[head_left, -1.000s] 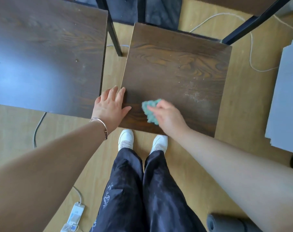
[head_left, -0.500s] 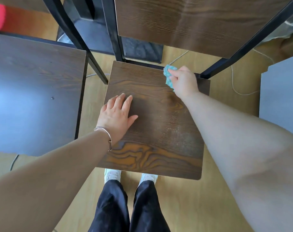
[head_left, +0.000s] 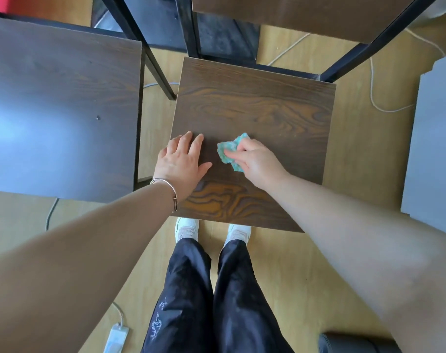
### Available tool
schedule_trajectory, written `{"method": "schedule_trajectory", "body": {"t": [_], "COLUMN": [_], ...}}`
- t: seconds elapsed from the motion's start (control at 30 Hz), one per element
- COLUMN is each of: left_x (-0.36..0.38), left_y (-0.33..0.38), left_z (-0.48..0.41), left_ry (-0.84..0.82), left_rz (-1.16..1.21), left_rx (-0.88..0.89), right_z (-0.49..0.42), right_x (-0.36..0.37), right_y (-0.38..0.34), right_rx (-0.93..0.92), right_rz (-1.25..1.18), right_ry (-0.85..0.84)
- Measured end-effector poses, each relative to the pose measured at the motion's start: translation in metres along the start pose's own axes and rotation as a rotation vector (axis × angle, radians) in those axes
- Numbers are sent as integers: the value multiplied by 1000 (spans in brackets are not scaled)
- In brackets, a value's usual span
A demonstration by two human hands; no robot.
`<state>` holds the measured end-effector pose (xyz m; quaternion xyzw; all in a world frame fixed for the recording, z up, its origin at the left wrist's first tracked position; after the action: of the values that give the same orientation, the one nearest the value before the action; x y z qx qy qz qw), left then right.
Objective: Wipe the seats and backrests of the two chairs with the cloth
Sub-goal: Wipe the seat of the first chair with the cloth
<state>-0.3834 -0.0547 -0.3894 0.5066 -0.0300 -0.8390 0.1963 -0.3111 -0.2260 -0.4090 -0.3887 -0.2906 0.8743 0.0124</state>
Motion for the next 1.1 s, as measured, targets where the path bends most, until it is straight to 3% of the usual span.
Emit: {"method": "schedule_trajectory", "body": {"t": [0.27,0.43,0.5,0.6,0.7,0.9,1.1], "left_x": [16,24,24,21,14,-7,-20], "left_y": [4,8,12,18,25,45,60], "left_z": [33,45,44,34,16,-28,-49], "left_ry": [-39,-44,-37,-2,32,96,106], "left_rz": [-43,-47,-49,-50,-38,-22,-28], "left_rx": [26,30,35,50,62,74,104], "right_z": [105,127,118,89,37,-49,-62], "right_x": [75,92,76,14,-61,-158,-145], "right_y": [8,5,7,22,50,98,112], "right_rx": [19,-42,-80,-108,34,327,403], "right_rz": [-74,10,-16,-56,-125,-309,-304], "right_ry": [-126,-78,-19,261,436,541,504]}}
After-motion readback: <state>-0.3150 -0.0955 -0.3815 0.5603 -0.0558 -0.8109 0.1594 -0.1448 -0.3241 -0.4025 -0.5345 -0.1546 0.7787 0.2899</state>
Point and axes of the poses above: each hand's wrist, its own z-axis away from the middle knuckle, its own x-axis out of the palm, y = z × x, the point moved 6 cm from there along -z, towards the middle knuckle, and after that the axes turned 8 degrees about z, right-handed, at the moved point
